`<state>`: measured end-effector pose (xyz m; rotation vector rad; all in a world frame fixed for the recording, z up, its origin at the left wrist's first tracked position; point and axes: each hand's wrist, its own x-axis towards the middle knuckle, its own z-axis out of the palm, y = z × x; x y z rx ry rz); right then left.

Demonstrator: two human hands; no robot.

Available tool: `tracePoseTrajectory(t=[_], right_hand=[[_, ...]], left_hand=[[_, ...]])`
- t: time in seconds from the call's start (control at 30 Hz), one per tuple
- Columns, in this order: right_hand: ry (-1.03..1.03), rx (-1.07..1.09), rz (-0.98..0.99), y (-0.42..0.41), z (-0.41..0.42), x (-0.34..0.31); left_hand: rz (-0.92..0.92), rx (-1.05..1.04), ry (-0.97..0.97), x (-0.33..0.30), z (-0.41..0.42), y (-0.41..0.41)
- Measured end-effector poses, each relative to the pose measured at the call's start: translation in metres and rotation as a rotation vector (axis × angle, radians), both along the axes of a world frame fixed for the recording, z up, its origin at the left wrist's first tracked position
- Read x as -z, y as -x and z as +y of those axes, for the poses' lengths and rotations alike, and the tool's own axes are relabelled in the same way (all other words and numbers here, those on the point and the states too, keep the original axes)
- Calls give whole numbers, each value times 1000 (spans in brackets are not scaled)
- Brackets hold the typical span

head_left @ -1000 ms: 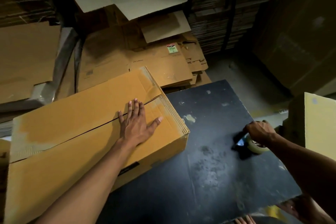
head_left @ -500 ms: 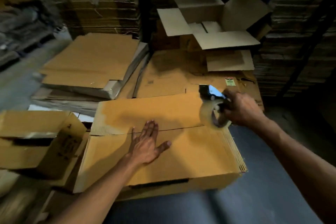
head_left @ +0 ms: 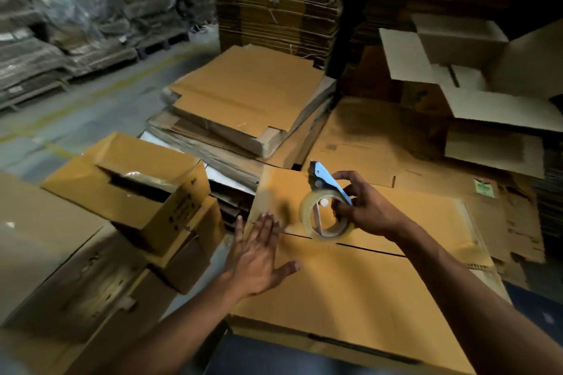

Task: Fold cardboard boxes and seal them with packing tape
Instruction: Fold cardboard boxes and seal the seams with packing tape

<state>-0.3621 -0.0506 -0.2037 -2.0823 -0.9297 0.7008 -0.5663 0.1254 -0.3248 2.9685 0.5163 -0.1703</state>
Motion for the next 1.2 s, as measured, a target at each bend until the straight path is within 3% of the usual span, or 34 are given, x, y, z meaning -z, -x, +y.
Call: tracePoseTrajectory(t=[0.13, 0.2, 0.3, 0.37, 0.5, 0.57, 0.73, 0.9, 1.0, 1.1, 1.2], right_hand=[[47, -21, -91, 1, 11, -3], [45, -18, -127, 3, 14, -5], [67, -5, -163, 10, 18, -13], [92, -22, -191, 17, 22, -18], [139, -64, -351, 28, 33, -25], [175, -94, -470, 31, 40, -24], [249, -162, -693, 37, 52, -22], [184, -203, -639, 44, 64, -31], [146, -220, -551, 50, 72, -39], [154, -237, -530, 52, 76, -46], [156, -271, -547, 50, 75, -53]], left_hand=[[-28, 26, 37, -4, 4, -2], [-163, -30, 167, -9, 13, -6], [-530, -295, 593, -21, 28, -8], [-666, -475, 923, -43, 33, -10], [-507, -720, 1612, -98, 31, -15], [-460, -716, 1736, -109, 33, -11], [-508, -669, 1725, -115, 44, -1], [-523, -746, 1930, -113, 60, 2], [-550, -792, 1942, -109, 59, -3], [-637, -872, 1814, -111, 59, -8], [-719, -870, 1435, -105, 68, -10]])
